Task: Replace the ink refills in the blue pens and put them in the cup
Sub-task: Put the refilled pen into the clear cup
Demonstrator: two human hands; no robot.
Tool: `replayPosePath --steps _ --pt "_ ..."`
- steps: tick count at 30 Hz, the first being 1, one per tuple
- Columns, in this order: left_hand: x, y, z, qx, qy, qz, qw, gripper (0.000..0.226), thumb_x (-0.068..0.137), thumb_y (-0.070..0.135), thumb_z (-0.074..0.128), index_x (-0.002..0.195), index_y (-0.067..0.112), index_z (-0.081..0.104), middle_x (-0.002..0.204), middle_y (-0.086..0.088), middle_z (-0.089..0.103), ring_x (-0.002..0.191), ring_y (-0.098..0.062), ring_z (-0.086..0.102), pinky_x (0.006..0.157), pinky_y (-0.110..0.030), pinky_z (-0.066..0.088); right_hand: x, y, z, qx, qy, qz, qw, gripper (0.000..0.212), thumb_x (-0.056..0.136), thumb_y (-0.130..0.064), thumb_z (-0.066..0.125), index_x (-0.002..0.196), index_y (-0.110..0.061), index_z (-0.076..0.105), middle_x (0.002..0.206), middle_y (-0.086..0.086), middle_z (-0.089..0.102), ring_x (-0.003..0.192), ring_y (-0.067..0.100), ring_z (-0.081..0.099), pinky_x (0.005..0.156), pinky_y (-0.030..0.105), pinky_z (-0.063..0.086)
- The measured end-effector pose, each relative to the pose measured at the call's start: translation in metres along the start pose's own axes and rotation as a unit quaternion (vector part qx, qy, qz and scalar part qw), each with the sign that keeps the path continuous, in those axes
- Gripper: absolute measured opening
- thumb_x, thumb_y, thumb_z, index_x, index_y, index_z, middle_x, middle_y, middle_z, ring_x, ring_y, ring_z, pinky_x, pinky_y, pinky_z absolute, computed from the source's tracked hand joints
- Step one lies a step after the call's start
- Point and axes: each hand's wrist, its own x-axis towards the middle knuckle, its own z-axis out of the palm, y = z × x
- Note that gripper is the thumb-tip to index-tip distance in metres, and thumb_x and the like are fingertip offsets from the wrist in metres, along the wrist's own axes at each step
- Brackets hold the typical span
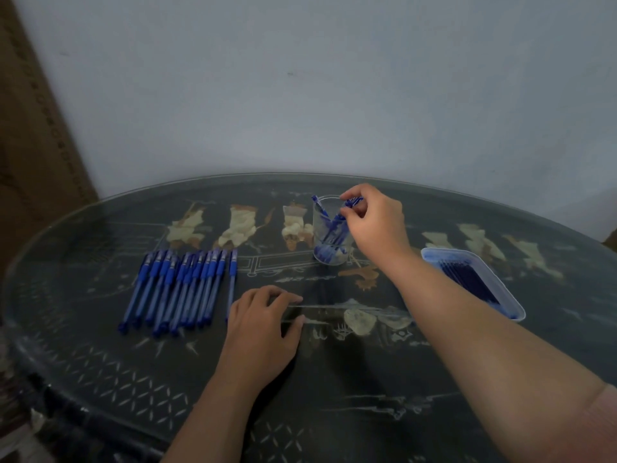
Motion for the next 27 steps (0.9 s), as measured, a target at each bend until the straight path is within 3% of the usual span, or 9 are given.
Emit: replayPosePath --steps 4,11,17,20,23,27 --pt "0.0 0.0 -0.001 0.002 -0.007 -0.005 1.0 0.033 0.092 0.048 0.054 0.124 0.042 0.054 0.127 0.017 0.046 0.128 -0.008 0.034 0.108 -0.03 0.023 0.0 -0.001 -0.002 0.0 -0.006 0.001 1.0 0.013 0.093 -0.008 0.062 0.104 -0.014 0.067 0.065 -0.014 0.052 0.061 0.001 0.051 0.057 0.008 0.037" --pt "0.0 0.0 0.0 -0.005 0.007 0.003 1.0 0.031 0.091 0.042 0.059 0.122 0.039 0.058 0.126 0.015 0.049 0.126 -0.01 0.039 0.106 -0.031 0.025 -0.013 -0.008 -0.011 0.008 -0.004 0.001 1.0 0.016 0.094 -0.012 0.063 0.108 -0.019 0.066 0.068 -0.013 0.057 0.065 0.004 0.058 0.061 0.019 0.047" --pt "0.001 -0.002 -0.009 -0.051 0.111 0.018 0.992 0.026 0.084 0.025 0.07 0.11 0.027 0.068 0.113 0.009 0.058 0.109 -0.016 0.053 0.093 -0.042 0.045 -0.063 -0.011 -0.009 0.063 -0.048 0.043 0.996 0.016 0.094 -0.015 0.063 0.102 -0.029 0.061 0.08 -0.012 0.062 0.074 0.001 0.062 0.06 0.01 0.046" --pt "-0.001 -0.015 -0.029 -0.027 0.167 0.016 0.985 0.025 0.084 0.019 0.069 0.109 0.023 0.069 0.109 0.005 0.06 0.105 -0.018 0.057 0.091 -0.046 0.048 -0.097 -0.013 0.006 0.104 -0.083 0.077 0.988 0.021 0.092 -0.015 0.065 0.089 -0.035 0.062 0.078 -0.009 0.065 0.072 0.008 0.066 0.065 0.023 0.055" --pt "-0.007 -0.039 -0.049 0.012 0.205 -0.043 0.978 0.023 0.084 0.013 0.069 0.107 0.017 0.069 0.108 -0.002 0.062 0.103 -0.027 0.059 0.09 -0.049 0.049 -0.116 -0.019 0.031 0.097 -0.099 0.091 0.986 0.017 0.09 -0.016 0.068 0.084 -0.031 0.066 0.071 -0.012 0.065 0.067 0.002 0.063 0.066 0.017 0.049" --pt "-0.019 -0.065 -0.063 0.07 0.186 -0.141 0.97 0.026 0.086 0.015 0.067 0.111 0.023 0.068 0.117 -0.002 0.062 0.113 -0.027 0.055 0.099 -0.049 0.035 -0.119 -0.042 0.064 0.103 -0.121 0.111 0.981 0.006 0.091 -0.021 0.068 0.086 -0.025 0.071 0.077 -0.014 0.066 0.072 -0.001 0.061 0.07 0.016 0.047"
